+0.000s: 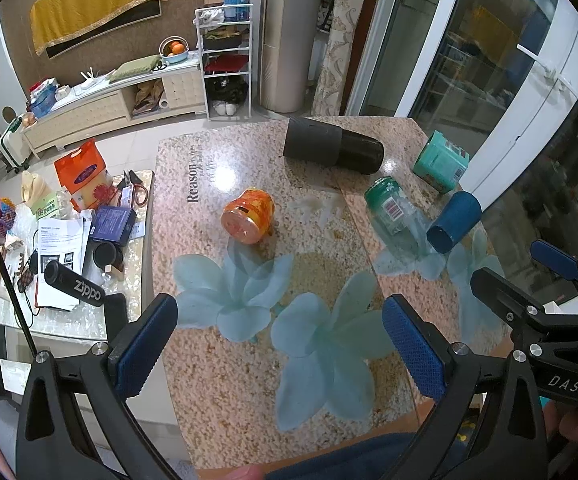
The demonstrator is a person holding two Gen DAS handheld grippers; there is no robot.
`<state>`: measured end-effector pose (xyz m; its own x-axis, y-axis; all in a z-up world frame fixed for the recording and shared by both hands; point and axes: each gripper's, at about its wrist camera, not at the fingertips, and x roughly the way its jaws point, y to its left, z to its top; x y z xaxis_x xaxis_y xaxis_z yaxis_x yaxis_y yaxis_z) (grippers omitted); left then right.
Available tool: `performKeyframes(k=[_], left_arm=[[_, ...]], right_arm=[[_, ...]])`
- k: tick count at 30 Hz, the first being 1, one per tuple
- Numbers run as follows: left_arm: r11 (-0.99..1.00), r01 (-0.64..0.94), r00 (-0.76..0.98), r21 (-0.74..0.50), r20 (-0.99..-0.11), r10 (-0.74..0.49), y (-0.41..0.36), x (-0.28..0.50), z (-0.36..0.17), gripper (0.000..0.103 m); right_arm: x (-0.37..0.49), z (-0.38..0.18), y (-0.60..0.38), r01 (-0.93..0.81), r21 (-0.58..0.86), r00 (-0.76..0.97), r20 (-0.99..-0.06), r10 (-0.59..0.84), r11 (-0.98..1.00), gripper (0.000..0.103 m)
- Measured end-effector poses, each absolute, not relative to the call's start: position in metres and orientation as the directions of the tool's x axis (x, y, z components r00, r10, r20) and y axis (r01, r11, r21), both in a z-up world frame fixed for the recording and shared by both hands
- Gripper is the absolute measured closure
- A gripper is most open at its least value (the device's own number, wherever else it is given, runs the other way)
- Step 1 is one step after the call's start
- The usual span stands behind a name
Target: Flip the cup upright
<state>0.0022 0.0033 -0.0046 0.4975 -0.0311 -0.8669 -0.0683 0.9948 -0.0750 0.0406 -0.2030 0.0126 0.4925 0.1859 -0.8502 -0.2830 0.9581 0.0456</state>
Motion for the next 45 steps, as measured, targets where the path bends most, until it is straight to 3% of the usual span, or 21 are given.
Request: performKeyframes(k=[28, 45], left_arm=[[0.995, -0.07, 0.497, -0.076, -0.867, -0.031, 0.001, 0.004, -0.007, 0.0], [0.997, -0.005, 0.49, -0.074, -0.87, -0.062, 0.021, 0.013, -0.005, 0.0]], right_arm=[[0.039, 0.01, -0.202, -0.281, 0.054, 0.483, -0.855, 0.19, 0.958, 0.0], [0.046, 0.01, -0.194, -0.323, 0.136, 0.423, -0.864, 0.272, 0.937, 0.0]])
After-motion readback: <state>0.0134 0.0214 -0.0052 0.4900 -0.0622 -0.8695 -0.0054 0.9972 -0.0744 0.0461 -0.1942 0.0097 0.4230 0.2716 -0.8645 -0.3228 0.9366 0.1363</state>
